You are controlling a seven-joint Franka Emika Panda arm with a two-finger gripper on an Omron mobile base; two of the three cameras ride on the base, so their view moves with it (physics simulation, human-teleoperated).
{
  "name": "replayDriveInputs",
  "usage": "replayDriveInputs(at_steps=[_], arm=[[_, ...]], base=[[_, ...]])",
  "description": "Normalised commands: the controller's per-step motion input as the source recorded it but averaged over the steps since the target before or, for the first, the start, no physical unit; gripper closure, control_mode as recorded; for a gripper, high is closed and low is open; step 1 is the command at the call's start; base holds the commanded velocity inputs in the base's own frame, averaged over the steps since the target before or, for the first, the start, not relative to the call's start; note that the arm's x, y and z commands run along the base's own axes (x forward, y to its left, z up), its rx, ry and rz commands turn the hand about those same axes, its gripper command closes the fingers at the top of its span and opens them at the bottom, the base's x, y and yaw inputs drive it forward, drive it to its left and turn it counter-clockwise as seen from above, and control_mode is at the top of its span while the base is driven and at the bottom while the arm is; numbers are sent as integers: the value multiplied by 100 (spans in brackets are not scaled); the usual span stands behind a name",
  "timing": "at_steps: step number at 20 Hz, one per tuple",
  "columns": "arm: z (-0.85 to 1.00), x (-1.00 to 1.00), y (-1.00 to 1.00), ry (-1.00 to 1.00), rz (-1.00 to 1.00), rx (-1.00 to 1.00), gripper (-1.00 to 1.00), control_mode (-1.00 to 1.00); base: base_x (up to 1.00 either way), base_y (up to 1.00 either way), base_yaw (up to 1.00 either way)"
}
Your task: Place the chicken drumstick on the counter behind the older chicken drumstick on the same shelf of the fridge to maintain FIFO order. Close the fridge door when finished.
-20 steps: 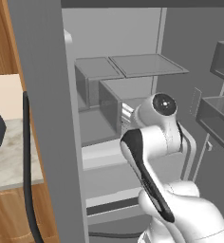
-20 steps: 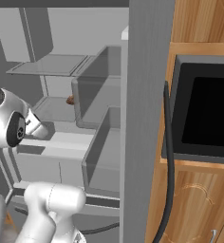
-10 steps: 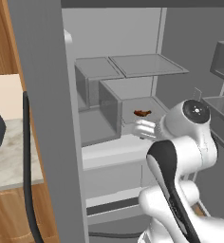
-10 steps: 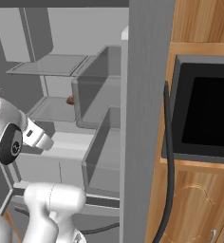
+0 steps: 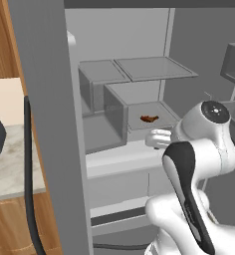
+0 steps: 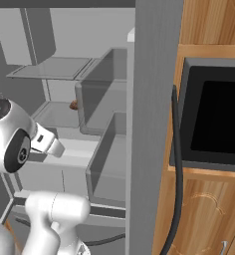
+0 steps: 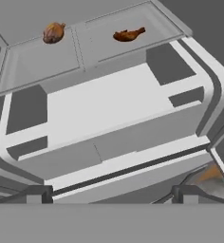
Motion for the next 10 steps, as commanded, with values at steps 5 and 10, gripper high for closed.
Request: replayDriveInputs(at_steps=[5,10], arm=[[-3,-30,-20,-3,0,2,-100,100],[0,0,0,0,0,0,-100,100]], base=[[-18,0,0],[-79,0,0]])
